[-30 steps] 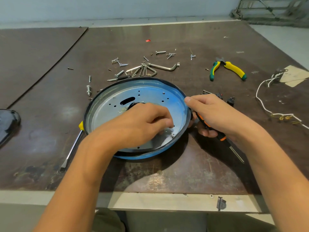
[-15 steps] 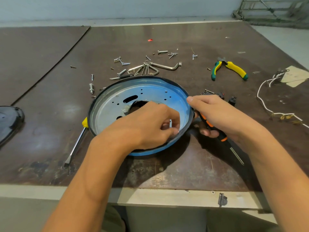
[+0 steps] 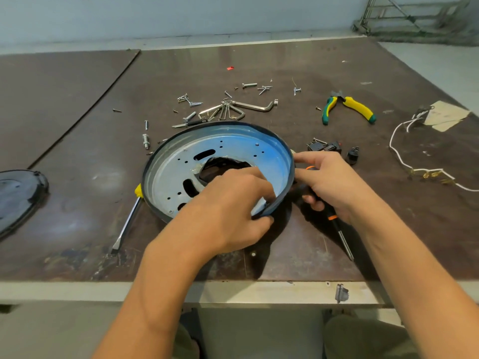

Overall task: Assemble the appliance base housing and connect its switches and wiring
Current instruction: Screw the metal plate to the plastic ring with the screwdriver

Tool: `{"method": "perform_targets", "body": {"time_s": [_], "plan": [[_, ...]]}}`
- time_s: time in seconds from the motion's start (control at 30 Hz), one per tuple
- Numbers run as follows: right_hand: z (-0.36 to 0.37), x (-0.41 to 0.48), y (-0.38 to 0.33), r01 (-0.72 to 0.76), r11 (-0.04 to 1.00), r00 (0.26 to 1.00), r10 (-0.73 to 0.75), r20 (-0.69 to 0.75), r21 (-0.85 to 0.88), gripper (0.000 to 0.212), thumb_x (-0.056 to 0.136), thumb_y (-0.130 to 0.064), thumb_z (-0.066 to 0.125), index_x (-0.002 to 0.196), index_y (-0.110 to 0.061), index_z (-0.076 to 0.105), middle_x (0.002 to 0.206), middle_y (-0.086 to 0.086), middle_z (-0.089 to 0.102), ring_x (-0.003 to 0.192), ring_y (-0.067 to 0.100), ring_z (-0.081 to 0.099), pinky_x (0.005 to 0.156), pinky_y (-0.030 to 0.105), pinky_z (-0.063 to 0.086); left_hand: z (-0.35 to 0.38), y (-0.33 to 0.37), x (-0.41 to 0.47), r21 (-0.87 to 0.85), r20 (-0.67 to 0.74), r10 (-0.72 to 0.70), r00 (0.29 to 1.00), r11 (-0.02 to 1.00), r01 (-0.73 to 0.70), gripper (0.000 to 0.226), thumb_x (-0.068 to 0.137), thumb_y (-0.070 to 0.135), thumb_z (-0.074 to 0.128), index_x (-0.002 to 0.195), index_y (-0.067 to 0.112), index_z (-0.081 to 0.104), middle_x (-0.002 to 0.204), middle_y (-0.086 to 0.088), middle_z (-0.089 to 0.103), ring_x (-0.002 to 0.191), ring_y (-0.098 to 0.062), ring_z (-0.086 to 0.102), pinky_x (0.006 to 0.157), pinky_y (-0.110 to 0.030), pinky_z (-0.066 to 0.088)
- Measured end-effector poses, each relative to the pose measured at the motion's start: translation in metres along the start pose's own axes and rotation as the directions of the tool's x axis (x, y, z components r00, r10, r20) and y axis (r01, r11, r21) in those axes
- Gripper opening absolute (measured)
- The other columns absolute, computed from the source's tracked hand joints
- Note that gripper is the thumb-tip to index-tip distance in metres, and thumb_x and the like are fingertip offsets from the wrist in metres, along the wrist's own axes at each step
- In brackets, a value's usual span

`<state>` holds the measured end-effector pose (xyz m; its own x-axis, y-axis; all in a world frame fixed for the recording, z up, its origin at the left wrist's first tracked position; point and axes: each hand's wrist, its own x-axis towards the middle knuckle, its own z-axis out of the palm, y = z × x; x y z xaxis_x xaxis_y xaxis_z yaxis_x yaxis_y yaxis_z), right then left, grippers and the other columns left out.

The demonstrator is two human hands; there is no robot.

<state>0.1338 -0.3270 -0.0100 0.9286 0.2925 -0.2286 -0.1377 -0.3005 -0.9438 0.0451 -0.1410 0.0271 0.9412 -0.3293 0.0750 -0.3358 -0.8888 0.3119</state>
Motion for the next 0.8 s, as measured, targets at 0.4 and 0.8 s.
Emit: {"method": "perform_targets", "body": {"time_s": [0.4,0.8], "plan": [[0.001,0.000,0.002,-0.012,0.995,0.998,0.006,-0.057,-0.103,0.048,0.095,-0.009,0.065,0.138,-0.029,0.058,0.055,-0.003,0.068,0.038,0.007,0.046,0.036,0.023,0.038,-0.003,-0.006,-0.013,-0.055,-0.090,0.018,0.996,0.998,-0.023,0.028,0.082,0.036,0.074,0.107,0.024,0.077,0.119,0.013,0.064,0.109,-0.005,0.057,0.092,-0.025,0.047],[-0.003,-0.001,0.003,-0.032,0.996,0.999,0.031,-0.014,-0.079,0.045,0.095,-0.009,0.064,0.135,-0.031,0.059,0.071,0.006,0.075,0.040,0.008,0.044,0.036,0.023,0.036,0.005,-0.011,-0.009,-0.049,-0.033,-0.050,0.998,0.998,0.049,0.034,0.077,0.058,0.071,0.102,0.034,0.074,0.114,0.018,0.061,0.107,-0.003,0.055,0.087,-0.022,0.046]]}}
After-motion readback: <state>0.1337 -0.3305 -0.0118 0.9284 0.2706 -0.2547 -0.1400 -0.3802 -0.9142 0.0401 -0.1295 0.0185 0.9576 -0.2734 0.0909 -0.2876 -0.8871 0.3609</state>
